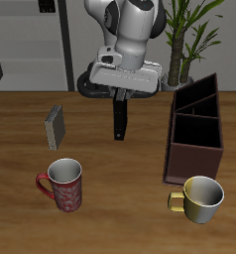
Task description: Place the black book into the left desk caddy's front compartment
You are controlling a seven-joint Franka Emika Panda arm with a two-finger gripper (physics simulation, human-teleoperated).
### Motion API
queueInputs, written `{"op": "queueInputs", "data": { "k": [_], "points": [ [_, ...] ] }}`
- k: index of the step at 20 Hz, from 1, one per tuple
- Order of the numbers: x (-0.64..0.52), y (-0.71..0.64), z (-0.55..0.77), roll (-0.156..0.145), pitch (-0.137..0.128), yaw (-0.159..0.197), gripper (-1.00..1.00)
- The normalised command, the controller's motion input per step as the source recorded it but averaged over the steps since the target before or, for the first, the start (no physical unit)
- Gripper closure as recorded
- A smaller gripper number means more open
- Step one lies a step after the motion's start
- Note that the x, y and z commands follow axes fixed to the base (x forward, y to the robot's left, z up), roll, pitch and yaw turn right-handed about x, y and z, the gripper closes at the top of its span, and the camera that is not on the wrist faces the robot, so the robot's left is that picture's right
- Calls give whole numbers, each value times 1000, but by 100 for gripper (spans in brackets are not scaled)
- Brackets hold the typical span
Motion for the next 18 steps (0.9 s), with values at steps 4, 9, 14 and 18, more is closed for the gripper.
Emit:
{"op": "queueInputs", "data": {
  "k": [4, 9, 14, 18],
  "points": [
    [-227, 108, 157, 1, -12, -8, 100],
    [-144, 185, 76, 17, 2, -5, 100],
    [-138, 261, 52, 26, 8, -2, 100],
    [-76, 162, 79, 22, -5, -10, 100]
  ]
}}
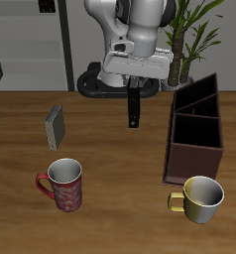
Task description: Place the black book into the left desk caddy's front compartment
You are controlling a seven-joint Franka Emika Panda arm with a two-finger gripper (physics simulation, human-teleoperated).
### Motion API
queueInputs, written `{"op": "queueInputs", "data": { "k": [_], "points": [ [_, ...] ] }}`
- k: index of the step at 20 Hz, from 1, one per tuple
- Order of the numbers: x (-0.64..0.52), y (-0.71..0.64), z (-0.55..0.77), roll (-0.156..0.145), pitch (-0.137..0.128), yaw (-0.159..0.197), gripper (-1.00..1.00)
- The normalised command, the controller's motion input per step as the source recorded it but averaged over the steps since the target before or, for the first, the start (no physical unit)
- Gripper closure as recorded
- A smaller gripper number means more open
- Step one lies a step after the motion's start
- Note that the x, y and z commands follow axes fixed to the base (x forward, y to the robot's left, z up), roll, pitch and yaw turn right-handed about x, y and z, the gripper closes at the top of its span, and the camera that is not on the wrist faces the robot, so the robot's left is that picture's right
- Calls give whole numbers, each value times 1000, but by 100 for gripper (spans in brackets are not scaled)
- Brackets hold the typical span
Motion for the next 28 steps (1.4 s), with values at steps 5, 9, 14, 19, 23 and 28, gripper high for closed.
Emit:
{"op": "queueInputs", "data": {
  "k": [5, 9, 14, 19, 23, 28],
  "points": [
    [-137, 176, 53, 15, -7, -14, 100],
    [-50, 99, 6, 7, 8, -21, 100],
    [-95, 220, -1, 34, 9, -21, 100],
    [-20, 200, -4, 16, 6, -20, 100],
    [32, 146, -11, 19, 15, -5, 100],
    [13, 252, 83, 11, -15, 1, 100]
  ]
}}
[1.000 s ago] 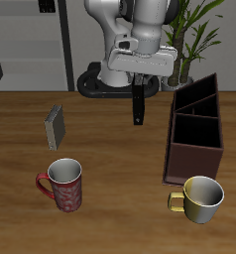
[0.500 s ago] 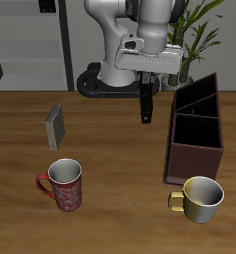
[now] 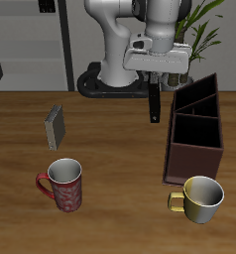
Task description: Place the black book into the left desk caddy's front compartment
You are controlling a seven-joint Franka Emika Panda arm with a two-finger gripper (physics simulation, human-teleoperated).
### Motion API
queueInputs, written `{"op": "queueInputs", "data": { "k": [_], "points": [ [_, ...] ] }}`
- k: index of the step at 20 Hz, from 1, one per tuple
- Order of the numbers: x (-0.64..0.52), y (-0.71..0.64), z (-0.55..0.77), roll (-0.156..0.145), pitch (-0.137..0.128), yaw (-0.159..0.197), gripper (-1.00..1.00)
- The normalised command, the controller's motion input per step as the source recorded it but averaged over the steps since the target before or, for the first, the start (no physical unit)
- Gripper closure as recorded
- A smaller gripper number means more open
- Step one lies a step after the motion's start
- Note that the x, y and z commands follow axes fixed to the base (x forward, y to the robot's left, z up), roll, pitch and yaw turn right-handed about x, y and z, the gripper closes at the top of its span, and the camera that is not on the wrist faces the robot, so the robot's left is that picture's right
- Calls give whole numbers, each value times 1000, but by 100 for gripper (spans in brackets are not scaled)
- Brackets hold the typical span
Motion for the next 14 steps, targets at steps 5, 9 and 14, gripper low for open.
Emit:
{"op": "queueInputs", "data": {
  "k": [5, 9, 14],
  "points": [
    [5, 154, 35, 28, -6, 14, 100],
    [82, 139, 28, 5, 11, 0, 100],
    [58, 126, 40, 8, 1, -5, 100]
  ]
}}
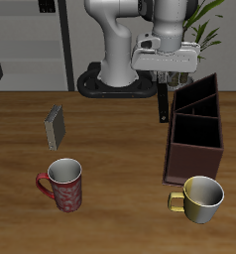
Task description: Place the black book into the left desk caddy's front compartment
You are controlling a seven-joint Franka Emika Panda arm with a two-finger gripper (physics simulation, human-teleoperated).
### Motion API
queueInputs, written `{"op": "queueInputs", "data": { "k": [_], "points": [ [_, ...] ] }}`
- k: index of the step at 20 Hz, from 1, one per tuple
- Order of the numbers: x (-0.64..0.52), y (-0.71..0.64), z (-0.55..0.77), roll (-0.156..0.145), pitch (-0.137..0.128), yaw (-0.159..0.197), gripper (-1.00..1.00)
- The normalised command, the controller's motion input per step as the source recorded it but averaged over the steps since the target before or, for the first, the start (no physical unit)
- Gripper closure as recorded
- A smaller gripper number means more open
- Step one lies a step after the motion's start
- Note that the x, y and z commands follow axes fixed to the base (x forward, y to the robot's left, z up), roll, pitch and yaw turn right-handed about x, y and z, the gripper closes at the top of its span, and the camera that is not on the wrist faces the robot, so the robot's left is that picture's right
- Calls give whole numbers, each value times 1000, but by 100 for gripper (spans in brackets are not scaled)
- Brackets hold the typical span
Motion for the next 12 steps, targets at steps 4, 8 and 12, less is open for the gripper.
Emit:
{"op": "queueInputs", "data": {
  "k": [4, 8, 12],
  "points": [
    [75, 162, 41, 4, -1, -13, 100],
    [135, 170, 15, -4, 17, -19, 100],
    [135, 211, -8, -3, 11, -16, 100]
  ]
}}
